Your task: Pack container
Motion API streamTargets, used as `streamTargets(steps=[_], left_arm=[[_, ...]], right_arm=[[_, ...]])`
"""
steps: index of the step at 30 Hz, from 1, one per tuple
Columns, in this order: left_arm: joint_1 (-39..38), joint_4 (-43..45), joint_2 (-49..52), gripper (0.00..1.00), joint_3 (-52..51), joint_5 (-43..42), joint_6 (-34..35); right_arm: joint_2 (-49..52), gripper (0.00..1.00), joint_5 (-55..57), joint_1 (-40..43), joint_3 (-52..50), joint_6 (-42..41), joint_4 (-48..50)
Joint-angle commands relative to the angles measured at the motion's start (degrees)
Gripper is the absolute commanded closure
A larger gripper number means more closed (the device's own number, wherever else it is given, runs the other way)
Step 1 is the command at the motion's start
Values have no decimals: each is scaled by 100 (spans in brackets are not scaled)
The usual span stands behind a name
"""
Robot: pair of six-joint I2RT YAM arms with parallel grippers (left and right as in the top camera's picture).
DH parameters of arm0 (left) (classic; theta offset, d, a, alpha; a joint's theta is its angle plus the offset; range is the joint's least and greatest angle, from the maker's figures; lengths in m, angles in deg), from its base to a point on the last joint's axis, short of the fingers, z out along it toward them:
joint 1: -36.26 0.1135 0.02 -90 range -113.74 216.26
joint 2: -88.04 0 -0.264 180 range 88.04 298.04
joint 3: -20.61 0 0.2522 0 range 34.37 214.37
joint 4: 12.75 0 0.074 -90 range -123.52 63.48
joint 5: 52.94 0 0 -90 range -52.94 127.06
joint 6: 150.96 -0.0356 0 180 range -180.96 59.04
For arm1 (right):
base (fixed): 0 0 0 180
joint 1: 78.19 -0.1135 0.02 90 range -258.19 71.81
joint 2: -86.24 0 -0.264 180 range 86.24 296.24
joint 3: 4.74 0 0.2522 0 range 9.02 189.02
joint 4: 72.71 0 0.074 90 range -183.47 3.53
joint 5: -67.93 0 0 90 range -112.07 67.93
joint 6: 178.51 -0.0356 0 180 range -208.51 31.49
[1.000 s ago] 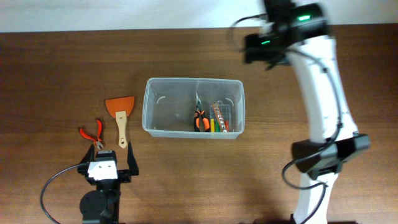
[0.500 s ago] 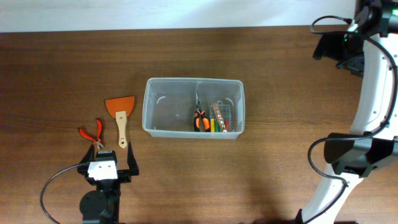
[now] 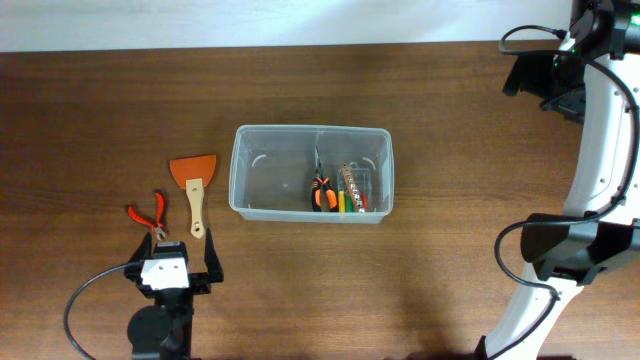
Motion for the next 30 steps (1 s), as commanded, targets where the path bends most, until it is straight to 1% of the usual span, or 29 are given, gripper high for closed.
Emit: streamTargets(steps=[1,6,9,11,16,20,22,25,28,30], left_arm=[[22,24,291,1,518,-59,-87],[22,267,452,1,861,-63,-87],[22,516,452,1,874,-61,-90],[22,461,452,1,872,-57,-90],[22,-81,452,1,872,-61,-90],[22,-793,452,1,872,28,-90],[22,-898,452,1,868,90,-85],[22,-896,452,1,887,61,487],[22,-1086,535,1,898,-203,479],[24,-1412,852,1,944,-337,501]], right_arm=[[-44,1,31,2,39,15,-17],[-44,1,31,2,39,15,-17],[-44,1,31,2,39,15,-17],[-44,1,31,2,39,15,-17],[-44,1,31,2,39,15,-17],[-44,1,31,2,39,15,-17],[-44,1,31,2,39,15,-17],[-44,1,31,2,39,15,-17],[-44,1,31,2,39,15,-17],[-44,1,31,2,39,15,-17]])
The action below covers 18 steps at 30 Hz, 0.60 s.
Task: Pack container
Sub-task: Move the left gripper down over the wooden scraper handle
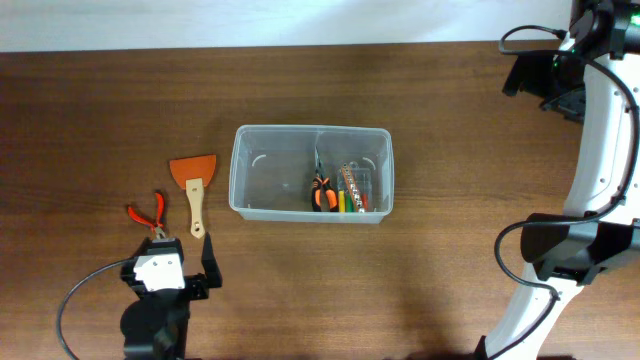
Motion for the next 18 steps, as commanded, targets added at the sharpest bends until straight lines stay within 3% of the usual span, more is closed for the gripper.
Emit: streamTargets(steps=[1,6,13,18], left_arm=[[22,-431,603,1,223,-315,238],[24,-728,2546,1,1239,-234,291],[179,-1974,5464,1,4057,13,247],[352,-2826,6647,1,5399,15,247]], right_arm=[[-44,1,33,2,39,13,-17],[-44,1,33,2,39,13,-17],[-44,1,33,2,39,13,-17],[-44,1,33,2,39,13,-17]])
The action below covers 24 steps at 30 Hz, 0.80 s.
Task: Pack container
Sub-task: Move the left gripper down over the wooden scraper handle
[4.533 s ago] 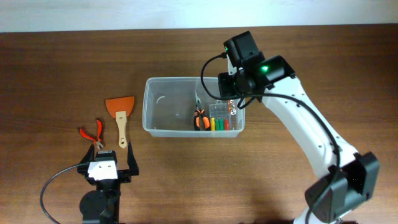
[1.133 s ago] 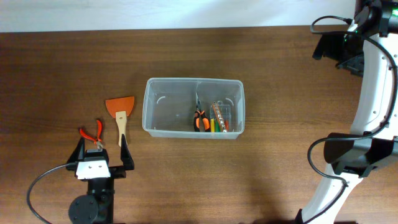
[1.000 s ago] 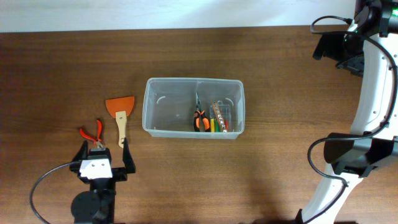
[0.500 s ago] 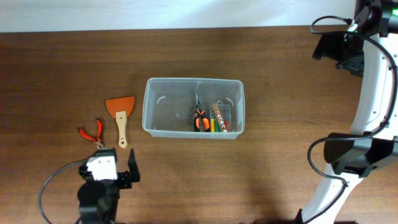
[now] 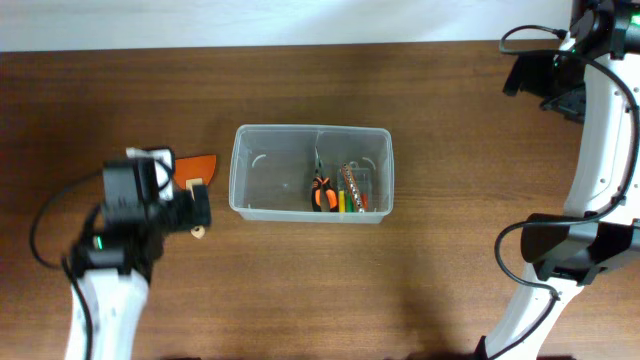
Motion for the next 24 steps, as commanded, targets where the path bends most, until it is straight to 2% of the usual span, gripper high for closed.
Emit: streamTargets(steps=[1,4,11,24], left_arm=[[142,-372,776,1,855,68,-33],[199,-382,1126,1,951,94,-446],[225,-343,1615,1,951,85,-769],[343,-299,2837,1,951,-138,-719]], right_arm=[[-44,1,31,2,39,13,-2],[-44,1,31,2,39,13,-2],[-44,1,31,2,39,13,-2],[-44,1,31,2,39,13,-2]])
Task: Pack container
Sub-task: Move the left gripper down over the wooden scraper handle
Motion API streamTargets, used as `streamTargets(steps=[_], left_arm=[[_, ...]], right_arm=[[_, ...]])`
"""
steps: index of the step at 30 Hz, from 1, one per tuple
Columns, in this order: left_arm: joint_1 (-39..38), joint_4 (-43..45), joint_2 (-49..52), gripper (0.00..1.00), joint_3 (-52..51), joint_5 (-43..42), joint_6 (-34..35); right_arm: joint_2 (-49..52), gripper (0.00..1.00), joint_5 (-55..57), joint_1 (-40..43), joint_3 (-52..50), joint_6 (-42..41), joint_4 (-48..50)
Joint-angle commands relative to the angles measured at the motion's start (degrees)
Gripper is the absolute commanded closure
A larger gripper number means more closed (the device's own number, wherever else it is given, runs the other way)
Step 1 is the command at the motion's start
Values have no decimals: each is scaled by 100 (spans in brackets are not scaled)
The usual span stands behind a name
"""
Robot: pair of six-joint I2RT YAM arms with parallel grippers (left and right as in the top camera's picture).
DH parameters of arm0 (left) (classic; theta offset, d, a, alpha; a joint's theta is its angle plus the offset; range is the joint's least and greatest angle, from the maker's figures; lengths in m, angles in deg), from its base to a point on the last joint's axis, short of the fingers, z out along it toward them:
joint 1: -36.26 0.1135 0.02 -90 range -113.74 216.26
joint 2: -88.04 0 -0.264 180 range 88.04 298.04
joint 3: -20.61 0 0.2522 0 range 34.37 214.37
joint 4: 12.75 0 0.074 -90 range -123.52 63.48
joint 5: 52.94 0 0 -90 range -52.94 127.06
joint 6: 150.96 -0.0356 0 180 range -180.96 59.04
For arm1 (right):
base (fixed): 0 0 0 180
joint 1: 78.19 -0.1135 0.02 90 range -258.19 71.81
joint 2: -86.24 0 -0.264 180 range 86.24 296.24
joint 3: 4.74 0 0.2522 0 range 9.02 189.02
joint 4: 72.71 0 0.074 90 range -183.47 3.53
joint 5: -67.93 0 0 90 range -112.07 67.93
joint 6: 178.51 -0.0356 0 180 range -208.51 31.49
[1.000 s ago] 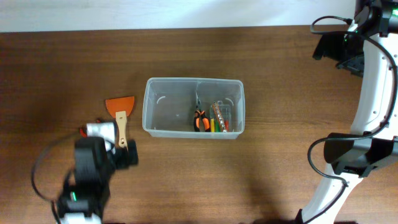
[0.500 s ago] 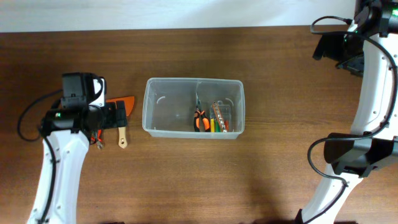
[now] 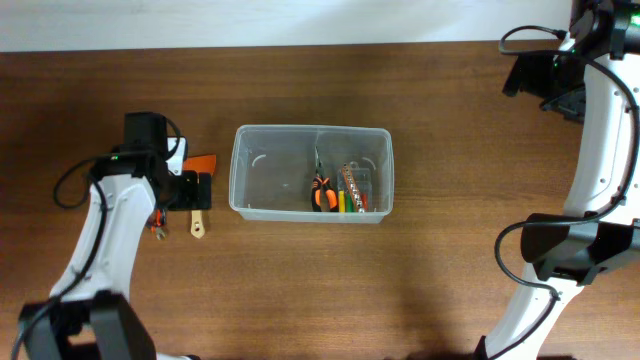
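Note:
A clear plastic container (image 3: 243, 168) sits mid-table and holds orange-handled pliers (image 3: 321, 193) and a few slim tools (image 3: 350, 190) at its right end. Left of it lies a scraper: its orange blade (image 3: 204, 163) is partly covered, and its wooden handle (image 3: 198, 224) points toward the front. My left gripper (image 3: 192, 189) hangs over the top of the scraper's handle and looks open, its fingers straddling the handle. Red pliers (image 3: 155, 226) are almost hidden under the left arm. My right gripper (image 3: 541, 83) is at the far right back; its fingers are not discernible.
The right arm's white links (image 3: 600, 150) and base (image 3: 570, 250) stand along the right edge. The left arm's cable (image 3: 70, 185) loops out to the left. The table's back edge meets a white wall.
The left arm has swung further back and right. Its gripper went from over the lower handle of the scraper to the handle's top, just below the blade. The right arm has not moved.
At first the left gripper stood open near the front edge, just short of the scraper and red pliers, and it stayed there a second later. Then it was above both tools, and now it is over the scraper's handle. The container's contents are unchanged.

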Motion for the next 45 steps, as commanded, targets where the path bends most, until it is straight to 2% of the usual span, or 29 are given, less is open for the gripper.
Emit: streamTargets(steps=[1,9,21,32,36,43,44,45], left_arm=[[153,44,334,1,94,-243,-68],[420,348,942,1,92,-920,-267],[409,643,1596,1,92,-905,-258],[409,704,1661,0,90,-658,-240],[407,699,1663,8,90,-660,-240],[358,710,1681,10,90,-658,-238],[341,710,1690,11,90,-658,-238],[323,708,1703,16,90,-658,-236]], right_arm=[[-44,1,31,2,39,13,-2],[-44,1,31,2,39,13,-2],[-44,1,31,2,39,13,-2],[-44,1,31,2,39,13,-2],[-44,1,31,2,39,13,-2],[-44,1,31,2,39,13,-2],[-44,1,31,2,39,13,-2],[-44,1,31,2,37,13,-2]])
